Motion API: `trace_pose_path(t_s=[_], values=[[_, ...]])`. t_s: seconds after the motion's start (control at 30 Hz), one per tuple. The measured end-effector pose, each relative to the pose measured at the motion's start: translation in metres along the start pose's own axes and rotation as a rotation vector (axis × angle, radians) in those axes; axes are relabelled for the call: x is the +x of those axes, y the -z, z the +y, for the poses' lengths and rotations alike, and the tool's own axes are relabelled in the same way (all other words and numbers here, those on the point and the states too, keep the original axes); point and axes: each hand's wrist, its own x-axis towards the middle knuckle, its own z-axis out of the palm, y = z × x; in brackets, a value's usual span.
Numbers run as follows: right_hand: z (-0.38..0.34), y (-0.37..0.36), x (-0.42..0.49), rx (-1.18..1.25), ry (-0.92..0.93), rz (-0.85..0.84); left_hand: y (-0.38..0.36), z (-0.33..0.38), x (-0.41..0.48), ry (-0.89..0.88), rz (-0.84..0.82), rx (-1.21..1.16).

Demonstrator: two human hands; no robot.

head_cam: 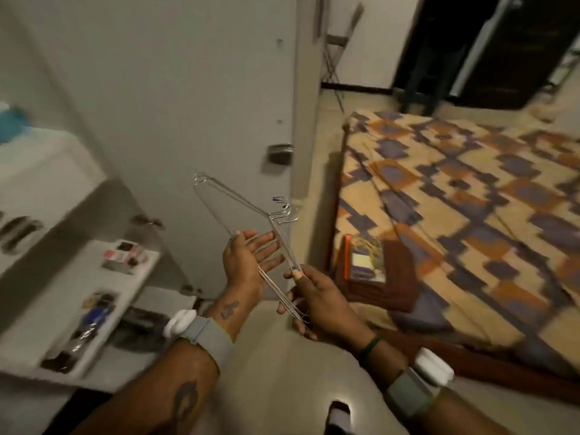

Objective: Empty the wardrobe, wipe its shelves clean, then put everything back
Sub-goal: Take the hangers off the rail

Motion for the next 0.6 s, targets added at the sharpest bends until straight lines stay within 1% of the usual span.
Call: trace_pose_path(t_s=[0.03, 0.1, 0.13, 0.2, 0.23, 0.27, 0.3, 0.43, 0.57, 0.6], values=[[0.006, 0.006, -0.003, -0.019, -0.001, 0.004, 0.002, -0.009, 0.001, 0.003, 0.009, 0.002], [0.027, 0.067, -0.030, -0.024, -0.033, 0.116, -0.043, -0.067, -0.009, 0.072, -0.077, 0.107], [0.032, 0.077, -0.034, -0.041, -0.034, 0.125, -0.046, -0.076, -0.011, 0.091, -0.076, 0.155], [0.054, 0.151, -0.056, -0.019, -0.075, 0.202, -0.098, -0.142, -0.014, 0.158, -0.150, 0.216], [0.063, 0.160, -0.064, -0.028, -0.089, 0.208, -0.101, -0.155, -0.017, 0.190, -0.172, 0.243], [0.075, 0.184, -0.072, -0.015, -0.104, 0.237, -0.120, -0.178, -0.019, 0.237, -0.209, 0.282], [0.081, 0.191, -0.078, -0.016, -0.123, 0.282, -0.124, -0.192, -0.018, 0.267, -0.247, 0.315], [0.115, 0.277, -0.086, -0.068, -0.177, 0.437, -0.196, -0.265, -0.015, 0.416, -0.311, 0.493], [0.138, 0.334, -0.073, -0.066, -0.240, 0.581, -0.256, -0.305, 0.003, 0.485, -0.434, 0.817], [0.144, 0.345, -0.065, -0.054, -0.250, 0.613, -0.267, -0.312, 0.012, 0.487, -0.439, 0.898]])
